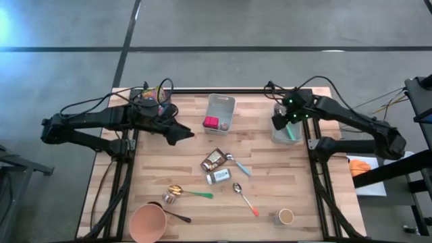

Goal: Pick & Place Food Item
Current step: Put the light blue spoon into the right gray bin

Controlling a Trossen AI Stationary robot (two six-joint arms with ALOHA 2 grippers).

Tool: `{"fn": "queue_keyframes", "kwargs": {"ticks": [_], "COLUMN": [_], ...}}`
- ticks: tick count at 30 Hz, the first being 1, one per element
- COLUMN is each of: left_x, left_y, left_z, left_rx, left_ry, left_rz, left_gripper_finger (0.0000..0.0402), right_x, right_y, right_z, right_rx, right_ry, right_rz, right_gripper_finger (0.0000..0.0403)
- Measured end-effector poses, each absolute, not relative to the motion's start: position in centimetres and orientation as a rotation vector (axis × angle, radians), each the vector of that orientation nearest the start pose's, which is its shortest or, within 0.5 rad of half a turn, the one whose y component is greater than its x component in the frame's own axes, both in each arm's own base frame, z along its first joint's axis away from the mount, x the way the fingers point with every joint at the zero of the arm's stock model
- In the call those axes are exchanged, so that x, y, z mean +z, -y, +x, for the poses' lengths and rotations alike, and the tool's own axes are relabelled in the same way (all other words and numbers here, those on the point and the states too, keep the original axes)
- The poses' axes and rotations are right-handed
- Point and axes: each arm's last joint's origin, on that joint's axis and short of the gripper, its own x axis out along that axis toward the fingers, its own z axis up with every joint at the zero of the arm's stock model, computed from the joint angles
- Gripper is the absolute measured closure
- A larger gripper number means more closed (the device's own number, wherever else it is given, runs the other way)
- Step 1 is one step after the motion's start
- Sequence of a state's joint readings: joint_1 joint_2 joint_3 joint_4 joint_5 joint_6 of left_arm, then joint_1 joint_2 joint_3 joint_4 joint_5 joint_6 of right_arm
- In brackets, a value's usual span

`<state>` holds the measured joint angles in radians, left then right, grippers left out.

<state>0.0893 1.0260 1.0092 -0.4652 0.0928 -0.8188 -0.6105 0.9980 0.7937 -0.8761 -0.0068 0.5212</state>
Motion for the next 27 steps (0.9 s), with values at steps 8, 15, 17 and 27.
{"fn": "queue_keyframes", "kwargs": {"ticks": [8, 15, 17, 27], "left_x": [34.0, 33.9, 33.8, 33.3], "left_y": [-1.7, -1.7, -1.7, -1.6], "left_z": [21.4, 21.3, 21.3, 21.0], "left_rx": [0.217, 0.226, 0.235, 0.254], "left_ry": [-0.445, -0.46, -0.471, -0.53], "left_rz": [-0.837, -0.843, -0.861, -0.884], "left_gripper_finger": [0.0149, 0.0149, 0.0149, 0.0149], "right_x": [28.7, 29.3, 28.8, 22.8], "right_y": [5.8, 1.8, 0.8, -2.1], "right_z": [18.8, 24.3, 25.9, 32.2], "right_rx": [-0.594, -0.552, -0.532, -0.425], "right_ry": [-0.876, -0.926, -0.962, -1.227], "right_rz": [0.598, 0.4, 0.373, 0.339], "right_gripper_finger": [0.0161, 0.0161, 0.0161, 0.0161]}}
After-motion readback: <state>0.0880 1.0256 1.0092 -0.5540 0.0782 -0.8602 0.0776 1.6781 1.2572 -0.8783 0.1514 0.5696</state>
